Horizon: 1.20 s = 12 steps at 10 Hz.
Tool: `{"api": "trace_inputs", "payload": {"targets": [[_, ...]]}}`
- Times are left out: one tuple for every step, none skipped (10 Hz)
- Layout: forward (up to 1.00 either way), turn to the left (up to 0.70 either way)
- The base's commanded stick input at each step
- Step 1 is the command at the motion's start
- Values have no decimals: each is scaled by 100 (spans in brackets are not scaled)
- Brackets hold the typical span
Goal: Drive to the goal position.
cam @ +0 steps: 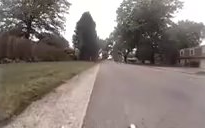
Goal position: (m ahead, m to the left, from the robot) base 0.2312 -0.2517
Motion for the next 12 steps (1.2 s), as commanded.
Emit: {"api": "trace_inputs", "payload": {"targets": [[70, 0], [70, 0], [70, 0], [70, 0], [70, 0], [70, 0], [70, 0], [70, 0], [70, 0], [70, 0], [70, 0], [70, 0]]}}
